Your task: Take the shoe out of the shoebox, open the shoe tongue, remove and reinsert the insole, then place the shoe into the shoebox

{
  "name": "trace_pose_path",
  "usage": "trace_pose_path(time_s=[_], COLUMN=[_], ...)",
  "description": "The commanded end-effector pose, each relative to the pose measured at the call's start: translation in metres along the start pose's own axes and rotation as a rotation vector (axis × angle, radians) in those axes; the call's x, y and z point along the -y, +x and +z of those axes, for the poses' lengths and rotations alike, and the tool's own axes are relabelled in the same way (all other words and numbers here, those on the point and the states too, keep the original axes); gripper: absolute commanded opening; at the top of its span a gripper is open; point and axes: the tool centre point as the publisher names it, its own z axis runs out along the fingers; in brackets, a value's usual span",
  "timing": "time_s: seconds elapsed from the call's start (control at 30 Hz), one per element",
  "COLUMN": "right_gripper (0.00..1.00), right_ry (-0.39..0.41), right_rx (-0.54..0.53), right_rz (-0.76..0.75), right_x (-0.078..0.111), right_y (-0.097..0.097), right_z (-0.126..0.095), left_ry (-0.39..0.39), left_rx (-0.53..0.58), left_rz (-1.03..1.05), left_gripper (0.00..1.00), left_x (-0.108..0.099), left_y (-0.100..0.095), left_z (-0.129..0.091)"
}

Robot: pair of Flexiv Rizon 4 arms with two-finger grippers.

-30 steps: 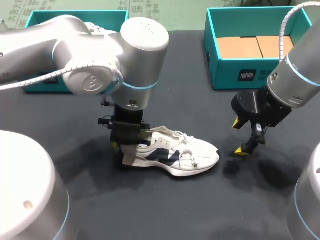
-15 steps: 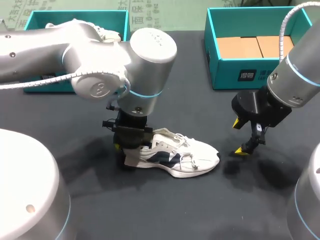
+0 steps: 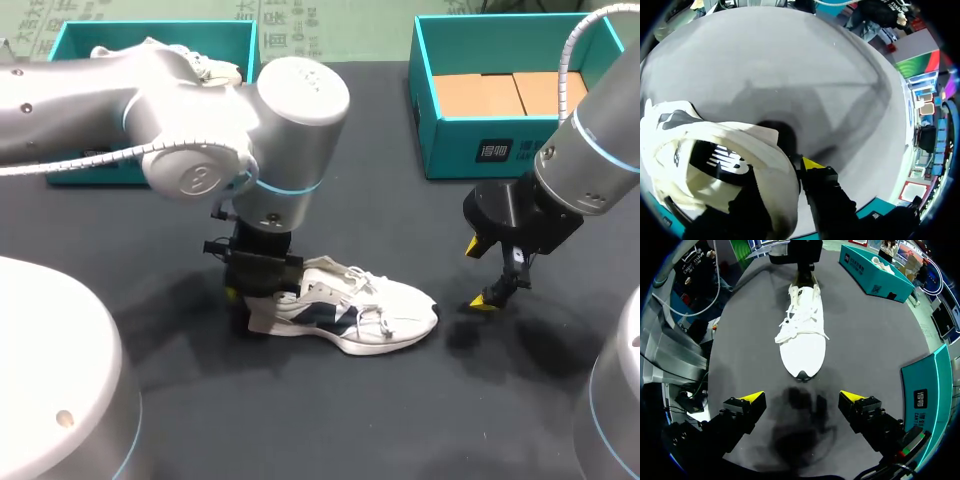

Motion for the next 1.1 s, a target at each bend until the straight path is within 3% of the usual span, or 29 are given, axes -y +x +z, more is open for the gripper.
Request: trace_pose_path(time_s=[0.03, 0.3, 0.53, 0.8, 0.93, 1.1], right_gripper=[1.0, 1.0, 1.0, 1.0, 1.0, 1.0], right_ry=[0.0, 0.0, 0.0, 0.0, 0.0, 0.0], right_rx=[0.003, 0.003, 0.003, 0.003, 0.003, 0.003], right_rz=[0.001, 0.001, 0.001, 0.001, 0.001, 0.001], right_x=[0.0, 0.0, 0.0, 0.0, 0.0, 0.0], right_y=[0.001, 0.001, 0.001, 0.001, 0.001, 0.001], right_z=[0.001, 0.001, 0.001, 0.001, 0.001, 0.001], left_ry=[-0.001, -0.039, -0.009, 0.122, 0.181, 0.27], left_rx=[0.009, 0.084, 0.172, 0.215, 0.189, 0.234], left_rz=[0.004, 0.015, 0.011, -0.038, -0.08, -0.165], left_gripper=[0.67, 1.0, 1.0, 1.0, 1.0, 1.0], left_x=[-0.003, 0.001, 0.008, 0.003, 0.003, 0.009], left_y=[0.001, 0.01, 0.021, 0.041, 0.052, 0.069], left_z=[0.004, -0.019, -0.052, -0.081, -0.089, -0.092])
